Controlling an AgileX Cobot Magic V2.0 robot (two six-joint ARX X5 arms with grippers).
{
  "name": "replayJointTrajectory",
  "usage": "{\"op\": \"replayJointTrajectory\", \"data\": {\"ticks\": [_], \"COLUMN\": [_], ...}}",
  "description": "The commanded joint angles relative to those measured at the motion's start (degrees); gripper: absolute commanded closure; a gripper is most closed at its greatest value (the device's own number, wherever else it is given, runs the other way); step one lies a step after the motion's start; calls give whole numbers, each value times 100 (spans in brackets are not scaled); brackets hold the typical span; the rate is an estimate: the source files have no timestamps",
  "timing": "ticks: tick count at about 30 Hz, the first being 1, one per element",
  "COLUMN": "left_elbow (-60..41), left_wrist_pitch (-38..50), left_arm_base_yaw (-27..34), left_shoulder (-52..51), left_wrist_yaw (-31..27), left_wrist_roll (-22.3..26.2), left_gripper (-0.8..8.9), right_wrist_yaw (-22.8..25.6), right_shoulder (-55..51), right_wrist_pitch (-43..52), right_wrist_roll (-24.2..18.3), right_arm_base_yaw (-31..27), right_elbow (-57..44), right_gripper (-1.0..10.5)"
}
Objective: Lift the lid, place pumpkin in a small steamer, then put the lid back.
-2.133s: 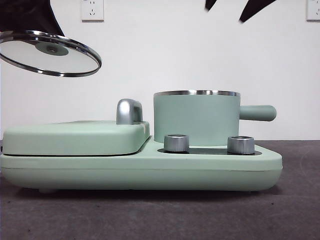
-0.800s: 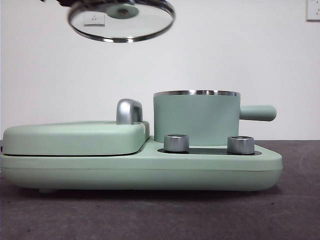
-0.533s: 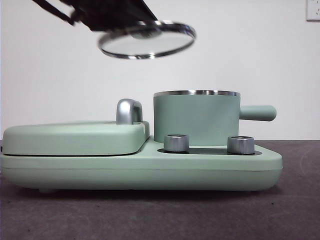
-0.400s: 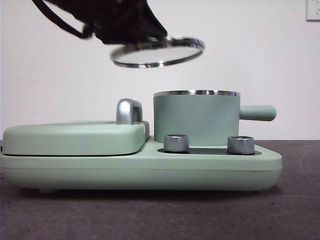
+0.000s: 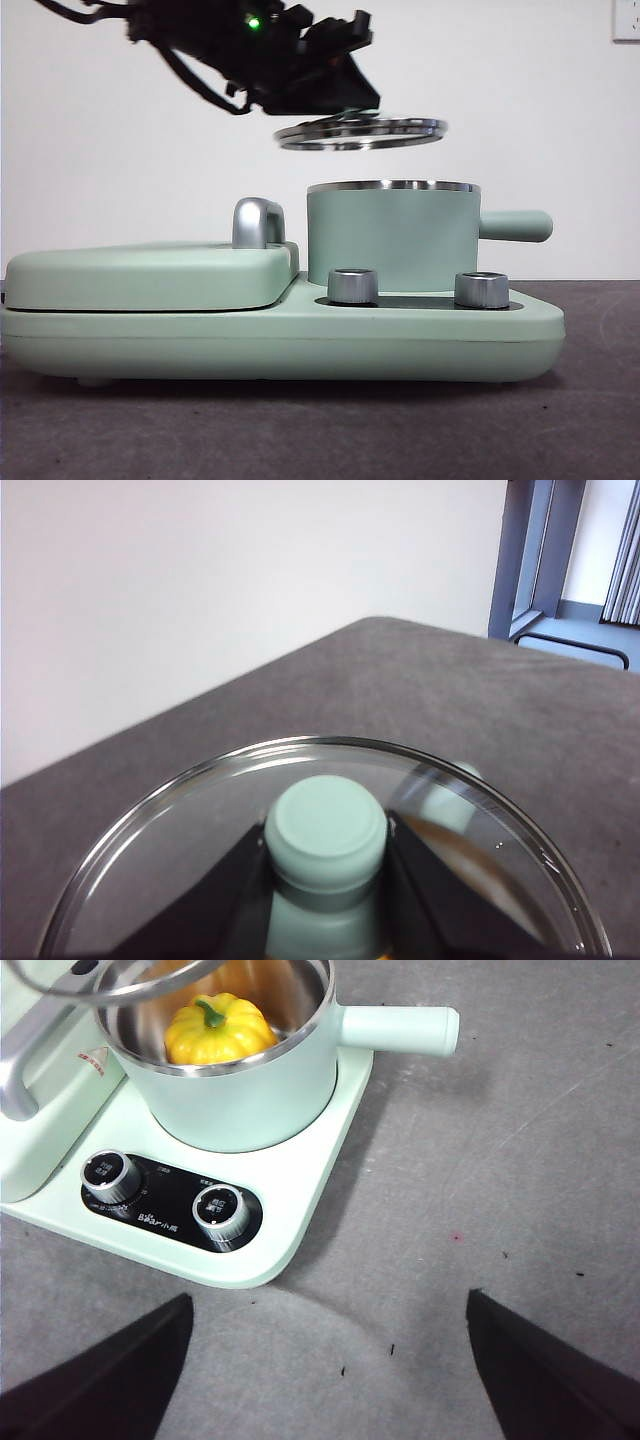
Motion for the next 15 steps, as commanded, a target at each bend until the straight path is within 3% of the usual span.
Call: {"op": "replayJointTrajectory", "data": {"ticks": [1,15], "left_elbow": [369,903], "left_wrist_pitch": [184,181], "left_arm_base_yaw": [-83,-96], "left_shoulder": [219,901], "left_wrist_yaw": [72,140], "left_wrist_roll": [138,151], "left_gripper": [799,799], "right_wrist_yaw": [-13,-11], "right_shoulder": [17,22], "right_wrist_pitch": [57,61], "right_wrist_roll": [7,-291], "right_arm_base_yaw": [42,42], "right_elbow": [42,42], "right_gripper": [524,524]}}
